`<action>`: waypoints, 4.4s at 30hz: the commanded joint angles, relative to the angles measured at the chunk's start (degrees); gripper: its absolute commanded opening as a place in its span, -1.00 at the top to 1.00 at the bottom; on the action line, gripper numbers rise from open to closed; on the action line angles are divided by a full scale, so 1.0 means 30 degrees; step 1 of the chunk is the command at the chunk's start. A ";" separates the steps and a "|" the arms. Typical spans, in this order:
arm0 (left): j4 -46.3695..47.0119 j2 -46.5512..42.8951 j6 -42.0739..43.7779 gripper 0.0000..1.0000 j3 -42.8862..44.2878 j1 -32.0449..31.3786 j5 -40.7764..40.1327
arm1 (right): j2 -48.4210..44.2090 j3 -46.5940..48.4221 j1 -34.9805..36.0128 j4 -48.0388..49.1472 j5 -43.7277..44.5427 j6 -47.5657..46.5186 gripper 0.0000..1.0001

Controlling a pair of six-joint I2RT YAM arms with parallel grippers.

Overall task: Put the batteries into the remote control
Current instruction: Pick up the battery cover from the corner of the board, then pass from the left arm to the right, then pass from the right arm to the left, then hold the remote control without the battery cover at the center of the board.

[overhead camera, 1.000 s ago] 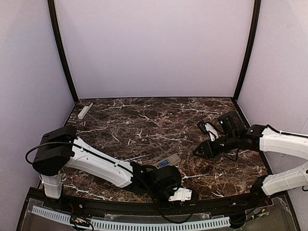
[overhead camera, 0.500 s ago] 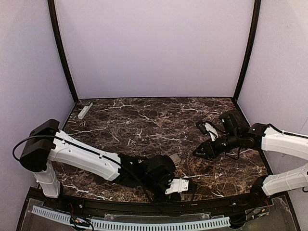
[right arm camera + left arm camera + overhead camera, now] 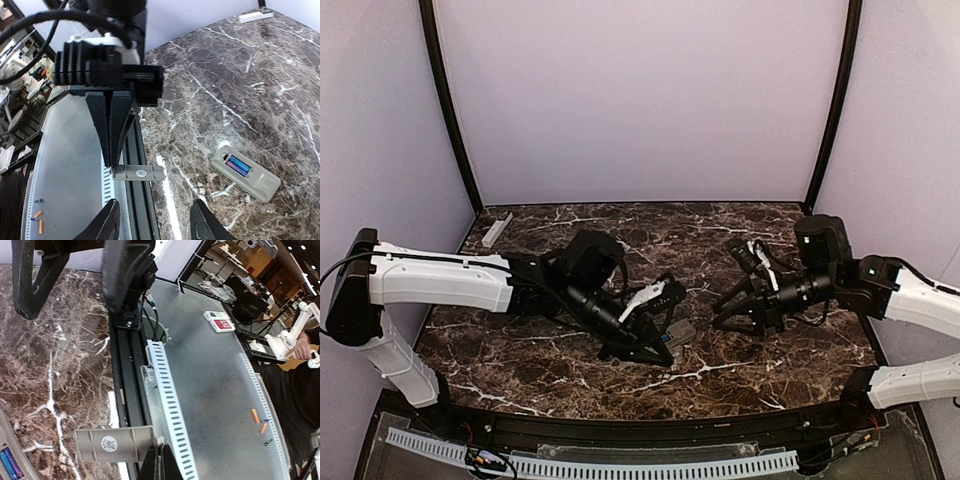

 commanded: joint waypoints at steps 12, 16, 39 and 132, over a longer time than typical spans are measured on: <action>0.2025 -0.0440 -0.4943 0.99 -0.0823 0.1919 0.8798 | 0.3444 0.3740 0.5441 -0.1878 0.1859 -0.5283 0.12; 0.2960 -0.0185 -0.5686 0.99 -0.0828 0.1933 0.9319 | 0.3955 0.4338 0.6672 -0.1879 0.3039 -0.5898 0.12; 0.7187 -0.0324 -0.7764 0.51 -0.2122 0.2200 0.9211 | 0.5350 0.5432 0.8410 -0.1949 0.4598 -0.6666 1.00; -0.4289 -0.1283 0.8594 0.99 0.0143 -0.2882 -1.5041 | 1.1139 0.4480 -0.4275 -0.0223 -0.1176 0.2835 0.15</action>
